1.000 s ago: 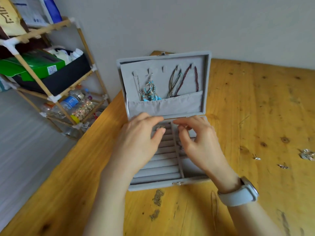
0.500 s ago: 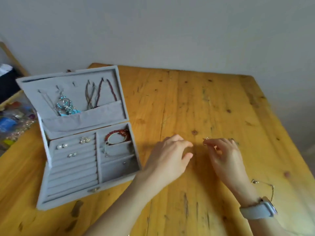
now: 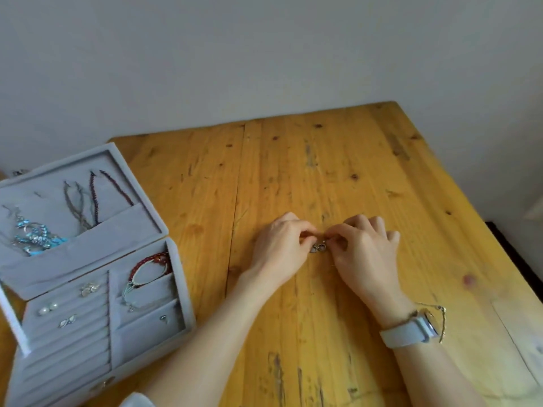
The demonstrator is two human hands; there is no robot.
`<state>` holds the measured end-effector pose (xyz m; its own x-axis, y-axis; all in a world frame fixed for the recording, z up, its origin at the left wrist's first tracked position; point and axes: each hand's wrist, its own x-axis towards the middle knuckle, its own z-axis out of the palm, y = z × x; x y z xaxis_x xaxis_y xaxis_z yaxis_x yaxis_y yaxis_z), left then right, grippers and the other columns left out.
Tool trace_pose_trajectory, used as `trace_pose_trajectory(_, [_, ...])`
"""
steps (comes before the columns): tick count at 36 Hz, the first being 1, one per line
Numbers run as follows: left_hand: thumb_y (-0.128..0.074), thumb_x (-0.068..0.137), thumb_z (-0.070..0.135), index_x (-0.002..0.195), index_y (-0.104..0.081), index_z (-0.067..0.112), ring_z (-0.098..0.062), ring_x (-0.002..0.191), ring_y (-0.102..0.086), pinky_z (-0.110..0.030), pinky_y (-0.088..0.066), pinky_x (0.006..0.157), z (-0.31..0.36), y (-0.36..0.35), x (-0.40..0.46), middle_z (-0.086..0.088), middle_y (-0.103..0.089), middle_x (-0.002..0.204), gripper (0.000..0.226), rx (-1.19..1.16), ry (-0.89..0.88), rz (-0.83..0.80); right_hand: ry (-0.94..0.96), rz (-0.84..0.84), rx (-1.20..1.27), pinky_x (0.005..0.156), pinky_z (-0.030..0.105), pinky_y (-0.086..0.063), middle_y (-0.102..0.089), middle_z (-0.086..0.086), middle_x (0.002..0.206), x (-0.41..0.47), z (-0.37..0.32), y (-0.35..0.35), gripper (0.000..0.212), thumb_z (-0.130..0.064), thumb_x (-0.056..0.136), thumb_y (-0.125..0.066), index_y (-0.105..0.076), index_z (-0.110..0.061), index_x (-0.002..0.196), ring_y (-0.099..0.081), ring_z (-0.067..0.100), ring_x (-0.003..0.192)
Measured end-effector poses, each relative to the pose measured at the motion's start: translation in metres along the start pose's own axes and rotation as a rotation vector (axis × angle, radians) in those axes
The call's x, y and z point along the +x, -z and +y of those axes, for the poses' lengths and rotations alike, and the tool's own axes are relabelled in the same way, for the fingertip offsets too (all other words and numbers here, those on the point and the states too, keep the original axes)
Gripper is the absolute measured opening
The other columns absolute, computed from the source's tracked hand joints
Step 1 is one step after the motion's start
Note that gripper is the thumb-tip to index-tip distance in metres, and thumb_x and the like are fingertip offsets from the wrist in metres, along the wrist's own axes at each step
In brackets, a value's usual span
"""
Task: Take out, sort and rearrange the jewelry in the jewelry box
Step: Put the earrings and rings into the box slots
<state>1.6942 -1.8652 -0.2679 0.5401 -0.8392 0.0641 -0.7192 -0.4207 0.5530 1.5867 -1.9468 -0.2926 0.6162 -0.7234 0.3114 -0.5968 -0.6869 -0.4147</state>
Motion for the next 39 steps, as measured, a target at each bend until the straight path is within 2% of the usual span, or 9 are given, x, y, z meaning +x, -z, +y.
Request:
trace_pose_trajectory(4, [-0.058, 0.089, 0.024, 0.093, -0.068, 0.025, -0.009, 0.078, -0.053, -0.03, -0.049, 0.072, -0.001, -0.002, -0.001, 0.011, -0.056, 0.096, 0.011, -0.01, -0.011, 0.04, 0.023, 0.051, 0.009, 0.066, 0.031, -0.013, -0.062, 0.001, 0.082, -0.002, 0.002, -0.003, 0.004, -0.022, 0.075, -0.072, -0.07, -0.024, 0.078, -0.049, 0.03, 0.085])
trace_pose_trajectory(9, [-0.059, 0.087, 0.017, 0.086, -0.066, 0.022, -0.001, 0.076, -0.059, -0.015, -0.048, 0.068, -0.005, 0.015, -0.014, 0.011, -0.066, 0.082, 0.008, -0.213, 0.059, 0.151, 0.051, 0.088, 0.145, 0.069, 0.033, -0.022, -0.066, 0.0, 0.081, -0.004, -0.005, 0.007, 0.002, -0.015, 0.081, -0.065, -0.066, -0.017, 0.083, -0.049, 0.024, 0.083])
trace_pose_trajectory(17, [-0.063, 0.083, 0.006, 0.077, -0.065, 0.022, -0.01, 0.082, -0.065, -0.019, -0.05, 0.076, -0.033, 0.072, -0.085, 0.004, -0.071, 0.081, 0.018, -0.614, 0.104, 0.297, 0.242, 0.046, 0.45, 0.074, 0.03, -0.042, -0.058, -0.009, 0.077, -0.025, -0.059, 0.026, 0.011, -0.003, 0.081, -0.065, -0.064, -0.013, 0.086, -0.057, 0.016, 0.076])
trace_pose_trajectory(21, [-0.06, 0.084, 0.0, 0.079, -0.065, 0.015, -0.008, 0.079, -0.066, -0.015, -0.049, 0.073, -0.06, 0.097, -0.126, 0.001, -0.072, 0.08, 0.017, -0.678, 0.141, 0.329, 0.368, -0.052, 0.503, 0.072, 0.015, -0.04, -0.06, -0.007, 0.079, -0.043, -0.099, 0.021, 0.007, -0.009, 0.081, -0.065, -0.064, -0.013, 0.086, -0.051, 0.006, 0.077])
trace_pose_trajectory(26, [-0.06, 0.083, -0.002, 0.079, -0.063, 0.015, -0.002, 0.071, -0.064, -0.011, -0.047, 0.07, -0.096, 0.129, -0.172, 0.007, -0.071, 0.071, 0.018, -0.693, 0.21, 0.405, 0.457, -0.257, 0.572, 0.072, 0.007, -0.038, -0.065, -0.002, 0.082, -0.065, -0.151, 0.014, 0.01, -0.008, 0.081, -0.062, -0.068, -0.015, 0.085, -0.054, 0.006, 0.077])
trace_pose_trajectory(30, [-0.062, 0.082, -0.002, 0.077, -0.063, 0.011, -0.001, 0.068, -0.064, -0.009, -0.046, 0.065, -0.122, 0.15, -0.208, 0.005, -0.072, 0.071, 0.013, -0.714, 0.248, 0.421, 0.59, -0.796, 0.663, 0.068, 0.007, -0.037, -0.063, -0.014, 0.08, -0.081, -0.187, 0.026, 0.013, -0.01, 0.085, -0.063, -0.071, -0.02, 0.087, -0.054, -0.001, 0.074])
trace_pose_trajectory(32, [-0.065, 0.081, 0.001, 0.078, -0.063, 0.011, -0.003, 0.067, -0.063, -0.01, -0.045, 0.062, -0.136, 0.157, -0.221, 0.004, -0.072, 0.072, 0.011, -0.717, 0.27, 0.42, 0.634, -0.987, 0.663, 0.067, 0.008, -0.036, -0.063, -0.016, 0.078, -0.088, -0.202, 0.027, 0.012, -0.016, 0.086, -0.062, -0.071, -0.024, 0.088, -0.052, -0.004, 0.069])
trace_pose_trajectory(36, [-0.063, 0.083, 0.0, 0.079, -0.063, 0.013, -0.004, 0.068, -0.063, -0.013, -0.048, 0.064, -0.167, 0.16, -0.236, 0.005, -0.072, 0.073, 0.013, -0.676, 0.342, 0.436, 0.672, -0.886, 0.546, 0.065, 0.007, -0.035, -0.062, -0.015, 0.076, -0.097, -0.228, 0.004, 0.013, -0.014, 0.084, -0.061, -0.066, -0.023, 0.091, -0.049, -0.005, 0.065])
trace_pose_trajectory(39, [-0.069, 0.075, 0.012, 0.083, -0.065, 0.02, -0.006, 0.072, -0.063, -0.015, -0.049, 0.07, -0.183, 0.161, -0.24, 0.007, -0.069, 0.073, 0.012, -0.657, 0.329, 0.46, 0.695, -0.84, 0.48, 0.064, 0.006, -0.035, -0.058, -0.012, 0.077, -0.101, -0.242, -0.01, 0.01, -0.014, 0.084, -0.061, -0.061, -0.021, 0.092, -0.047, -0.004, 0.064])
